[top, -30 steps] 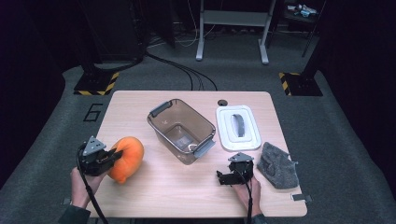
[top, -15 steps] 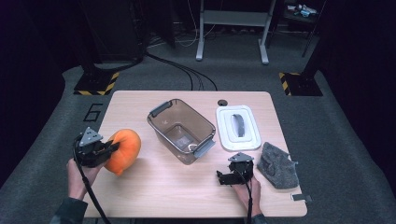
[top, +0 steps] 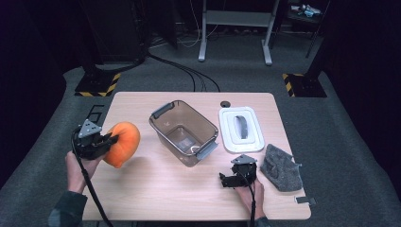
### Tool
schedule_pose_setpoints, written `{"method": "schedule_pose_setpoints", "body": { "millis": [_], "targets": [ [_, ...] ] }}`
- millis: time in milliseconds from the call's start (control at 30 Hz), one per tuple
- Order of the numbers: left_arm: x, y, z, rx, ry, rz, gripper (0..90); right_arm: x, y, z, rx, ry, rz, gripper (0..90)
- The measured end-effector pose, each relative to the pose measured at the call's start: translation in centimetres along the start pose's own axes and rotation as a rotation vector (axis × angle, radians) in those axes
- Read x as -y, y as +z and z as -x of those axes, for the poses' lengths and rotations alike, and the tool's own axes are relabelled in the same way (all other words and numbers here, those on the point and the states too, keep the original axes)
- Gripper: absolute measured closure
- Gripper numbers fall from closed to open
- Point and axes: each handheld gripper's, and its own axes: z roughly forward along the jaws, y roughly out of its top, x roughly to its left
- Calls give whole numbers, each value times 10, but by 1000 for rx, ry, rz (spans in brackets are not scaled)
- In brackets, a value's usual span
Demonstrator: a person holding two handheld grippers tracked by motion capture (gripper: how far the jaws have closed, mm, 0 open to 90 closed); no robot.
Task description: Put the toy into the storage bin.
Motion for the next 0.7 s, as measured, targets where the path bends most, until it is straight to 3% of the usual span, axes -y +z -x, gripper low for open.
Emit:
{"method": "schedule_pose_setpoints", "body": {
  "millis": [700],
  "targets": [
    [-33,4,-9,-18,41,19,781,0,0,0,-1,0,0,22]
  ]
}}
